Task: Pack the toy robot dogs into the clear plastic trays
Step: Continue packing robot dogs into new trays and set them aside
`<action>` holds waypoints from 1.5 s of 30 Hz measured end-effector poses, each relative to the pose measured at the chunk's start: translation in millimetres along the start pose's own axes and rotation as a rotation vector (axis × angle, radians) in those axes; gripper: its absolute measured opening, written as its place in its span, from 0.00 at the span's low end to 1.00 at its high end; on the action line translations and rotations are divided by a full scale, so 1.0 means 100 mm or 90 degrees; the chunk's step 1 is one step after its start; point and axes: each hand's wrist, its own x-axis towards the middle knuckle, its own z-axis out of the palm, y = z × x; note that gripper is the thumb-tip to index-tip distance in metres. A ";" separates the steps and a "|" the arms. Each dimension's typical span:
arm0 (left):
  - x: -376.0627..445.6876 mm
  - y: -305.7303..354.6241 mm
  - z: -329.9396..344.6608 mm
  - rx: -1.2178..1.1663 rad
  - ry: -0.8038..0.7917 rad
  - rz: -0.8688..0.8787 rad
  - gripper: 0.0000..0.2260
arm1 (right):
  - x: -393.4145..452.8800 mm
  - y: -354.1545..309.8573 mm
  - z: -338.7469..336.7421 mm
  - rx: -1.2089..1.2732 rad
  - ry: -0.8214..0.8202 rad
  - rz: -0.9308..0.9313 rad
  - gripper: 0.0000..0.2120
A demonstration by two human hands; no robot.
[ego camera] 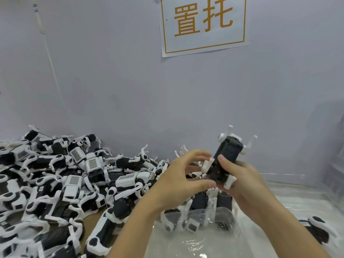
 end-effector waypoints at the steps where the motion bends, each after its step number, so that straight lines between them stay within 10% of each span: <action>1: -0.02 -0.01 -0.04 0.038 -0.023 -0.039 0.23 | 0.01 -0.01 -0.03 -0.001 0.038 -0.005 0.13; 8: -0.11 -0.10 -0.01 0.376 -0.289 -0.293 0.24 | 0.05 -0.09 -0.25 0.037 0.125 -0.013 0.10; 21: -0.08 -0.31 0.30 0.432 -0.366 -0.251 0.14 | 0.06 -0.04 -0.22 -0.068 0.061 -0.037 0.09; 45: -0.11 -0.28 -0.06 0.325 -0.261 -0.292 0.29 | 0.04 -0.02 -0.34 -0.287 -0.033 -0.087 0.12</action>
